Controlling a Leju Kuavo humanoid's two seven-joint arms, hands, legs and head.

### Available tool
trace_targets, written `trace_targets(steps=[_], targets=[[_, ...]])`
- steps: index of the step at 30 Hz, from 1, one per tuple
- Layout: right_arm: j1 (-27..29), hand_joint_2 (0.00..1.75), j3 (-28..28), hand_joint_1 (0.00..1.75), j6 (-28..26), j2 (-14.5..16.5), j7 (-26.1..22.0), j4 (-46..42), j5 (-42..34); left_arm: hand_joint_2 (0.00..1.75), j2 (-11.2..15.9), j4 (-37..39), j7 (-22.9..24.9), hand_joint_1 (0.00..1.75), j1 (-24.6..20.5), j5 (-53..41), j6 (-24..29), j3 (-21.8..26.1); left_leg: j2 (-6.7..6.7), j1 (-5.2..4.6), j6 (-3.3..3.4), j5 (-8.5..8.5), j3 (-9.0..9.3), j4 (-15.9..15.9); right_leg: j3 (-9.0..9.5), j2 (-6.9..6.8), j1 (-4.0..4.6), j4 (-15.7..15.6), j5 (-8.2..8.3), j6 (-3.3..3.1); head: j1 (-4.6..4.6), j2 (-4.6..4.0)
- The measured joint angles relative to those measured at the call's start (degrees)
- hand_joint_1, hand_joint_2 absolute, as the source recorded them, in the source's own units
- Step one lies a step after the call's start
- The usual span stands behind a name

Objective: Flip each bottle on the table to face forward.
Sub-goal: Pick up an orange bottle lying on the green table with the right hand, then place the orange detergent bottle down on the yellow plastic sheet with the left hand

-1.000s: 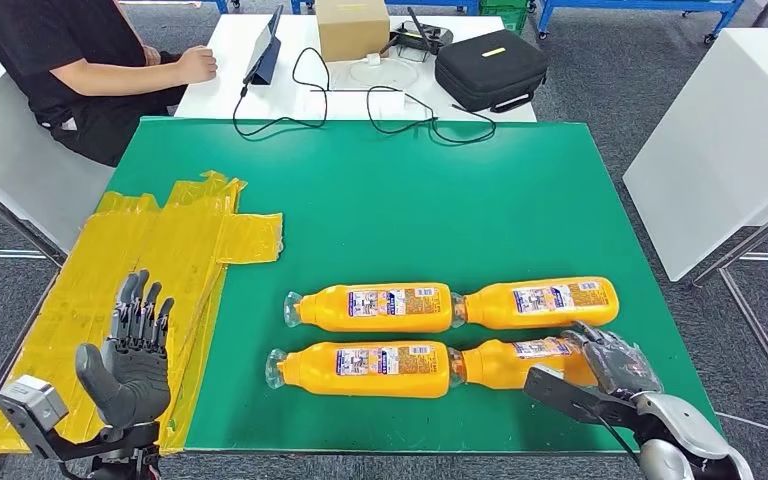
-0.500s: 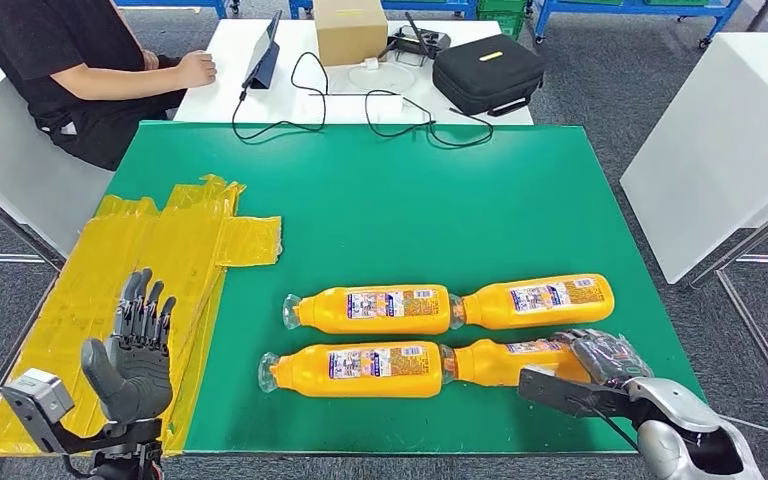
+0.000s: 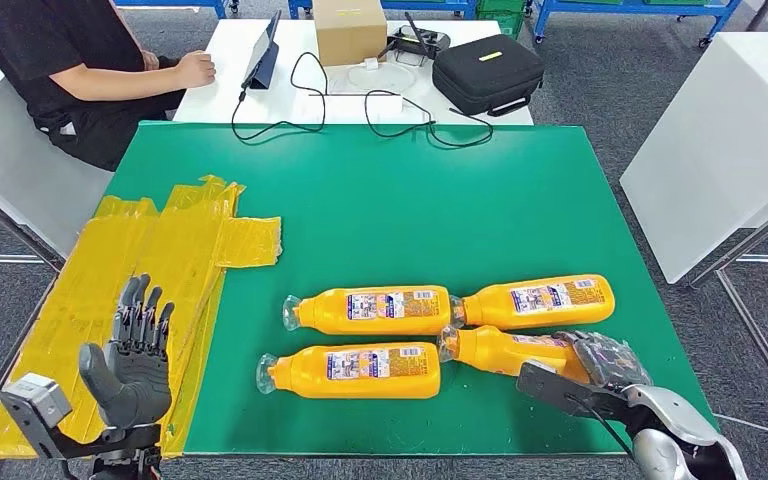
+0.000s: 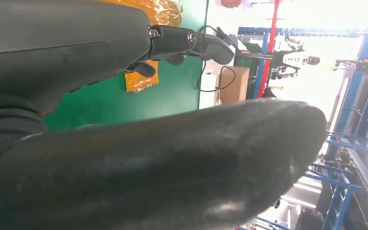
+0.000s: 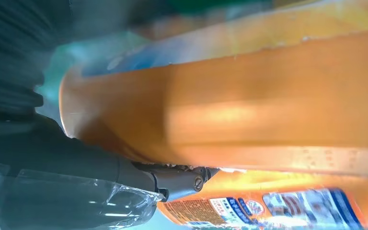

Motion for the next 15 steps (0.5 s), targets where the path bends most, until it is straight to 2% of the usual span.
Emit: trace_targets(steps=[4,7,10,15], targets=[[3.7,1.75,-5.7,1.75,-4.1,1.6,0.1,-8.1,-8.4,1.75,-1.3,-1.6,0.5,0.00,1.7,1.1,-2.5,2.0,-0.14,-0.02,0.05,0.08,-0.33,0.0,-0.29,-0.11,-0.02,0.0,0.01,0.03,-0.01,0.00],[6.9,1.75,-11.3,1.75,-9.4,3.1,-0.9,-15.6,-13.3,1.75,-2.0,-2.2,0.3,0.00,2.8,2.1,-3.7,3.4,-0.29,-0.01,0.05,0.08,-0.49,0.0,-0.38,-0.23,-0.02,0.0,-0.02,0.03,0.01,0.00],[9.9,1.75,-15.8,1.75,-13.0,4.9,-4.3,-22.4,-18.9,1.75,-2.2,-2.3,-0.4,0.00,3.4,3.0,-4.2,4.1,-0.31,-0.02,0.05,0.05,-0.64,0.0,-0.52,-0.23,-0.02,0.0,-0.04,0.02,-0.01,0.00],[12.1,1.75,-18.4,1.75,-14.5,5.5,-9.0,-26.8,-27.1,1.75,-2.1,-2.3,-1.2,0.00,2.9,5.0,-4.2,4.0,-0.29,-0.02,0.04,0.02,-0.68,0.0,-0.59,-0.21,-0.03,0.0,-0.04,0.02,-0.01,0.00]])
